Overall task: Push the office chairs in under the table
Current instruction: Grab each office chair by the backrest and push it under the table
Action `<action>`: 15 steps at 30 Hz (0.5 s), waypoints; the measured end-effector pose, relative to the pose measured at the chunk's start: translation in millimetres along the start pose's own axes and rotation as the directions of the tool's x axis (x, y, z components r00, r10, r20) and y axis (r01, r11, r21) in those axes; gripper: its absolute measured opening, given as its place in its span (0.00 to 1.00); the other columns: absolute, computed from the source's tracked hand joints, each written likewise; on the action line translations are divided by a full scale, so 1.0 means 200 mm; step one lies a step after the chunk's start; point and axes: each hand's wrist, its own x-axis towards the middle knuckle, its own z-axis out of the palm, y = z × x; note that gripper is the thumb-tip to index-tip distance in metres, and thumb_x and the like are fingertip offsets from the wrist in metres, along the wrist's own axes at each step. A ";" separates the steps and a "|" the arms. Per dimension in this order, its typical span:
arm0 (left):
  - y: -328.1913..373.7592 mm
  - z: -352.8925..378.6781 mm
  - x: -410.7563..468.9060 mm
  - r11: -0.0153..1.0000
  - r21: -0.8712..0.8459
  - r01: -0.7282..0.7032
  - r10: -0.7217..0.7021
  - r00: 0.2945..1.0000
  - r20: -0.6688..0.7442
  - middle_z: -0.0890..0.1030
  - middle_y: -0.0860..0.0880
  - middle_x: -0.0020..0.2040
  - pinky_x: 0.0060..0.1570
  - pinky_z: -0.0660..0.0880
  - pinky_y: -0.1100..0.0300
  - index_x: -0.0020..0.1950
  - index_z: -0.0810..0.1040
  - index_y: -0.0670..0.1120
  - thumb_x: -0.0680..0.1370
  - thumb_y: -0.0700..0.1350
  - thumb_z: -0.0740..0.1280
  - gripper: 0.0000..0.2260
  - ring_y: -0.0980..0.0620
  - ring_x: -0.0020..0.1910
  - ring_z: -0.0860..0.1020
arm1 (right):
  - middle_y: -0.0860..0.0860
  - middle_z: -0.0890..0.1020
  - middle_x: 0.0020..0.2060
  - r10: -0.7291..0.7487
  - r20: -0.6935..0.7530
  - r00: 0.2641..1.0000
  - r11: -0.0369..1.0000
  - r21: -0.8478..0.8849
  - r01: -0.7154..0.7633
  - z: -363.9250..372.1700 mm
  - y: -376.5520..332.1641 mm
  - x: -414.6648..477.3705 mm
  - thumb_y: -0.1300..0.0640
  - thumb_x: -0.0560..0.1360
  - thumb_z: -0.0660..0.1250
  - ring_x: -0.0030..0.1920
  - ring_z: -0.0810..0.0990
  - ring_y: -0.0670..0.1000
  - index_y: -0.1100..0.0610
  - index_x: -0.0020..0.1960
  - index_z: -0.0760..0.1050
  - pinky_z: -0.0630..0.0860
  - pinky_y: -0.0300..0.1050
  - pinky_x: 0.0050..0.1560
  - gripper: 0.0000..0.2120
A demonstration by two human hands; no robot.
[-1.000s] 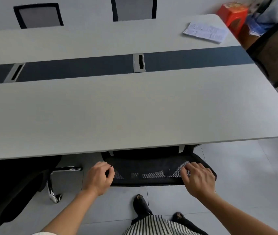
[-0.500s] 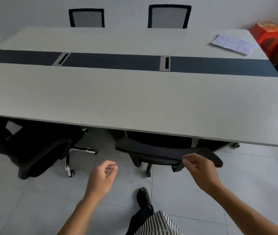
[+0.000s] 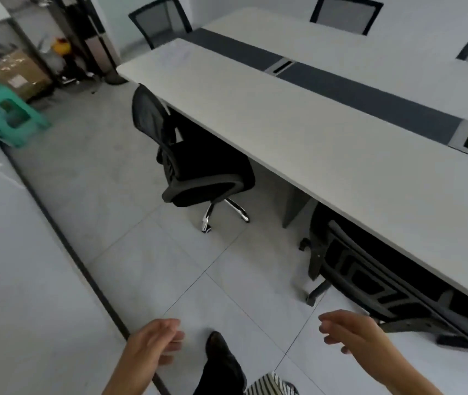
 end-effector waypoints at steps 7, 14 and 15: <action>0.18 -0.47 0.18 0.982 -0.167 -0.085 0.055 0.982 -0.180 0.86 0.42 0.43 0.50 0.78 0.45 0.48 0.82 0.42 0.78 0.41 0.63 0.08 0.42 0.44 0.83 | 0.50 0.87 0.39 -0.144 0.064 0.988 0.987 -0.065 0.148 0.27 -0.63 0.40 0.58 0.75 0.69 0.39 0.85 0.48 0.51 0.46 0.82 0.77 0.48 0.43 0.05; 0.33 -0.99 0.42 0.968 -0.225 -0.116 0.045 0.954 -0.297 0.85 0.40 0.42 0.44 0.77 0.49 0.48 0.81 0.40 0.78 0.39 0.63 0.08 0.41 0.44 0.83 | 0.49 0.87 0.41 -0.194 0.118 0.974 0.977 -0.061 0.203 0.69 -1.09 0.67 0.60 0.76 0.66 0.39 0.85 0.47 0.52 0.49 0.81 0.77 0.45 0.42 0.06; 0.34 -1.04 0.45 0.965 -0.233 -0.122 0.044 0.949 -0.313 0.85 0.40 0.41 0.45 0.77 0.49 0.48 0.81 0.40 0.78 0.39 0.63 0.08 0.41 0.43 0.83 | 0.49 0.87 0.41 -0.187 0.137 0.973 0.978 -0.066 0.198 0.74 -1.14 0.69 0.60 0.76 0.66 0.39 0.85 0.46 0.52 0.49 0.80 0.78 0.45 0.43 0.06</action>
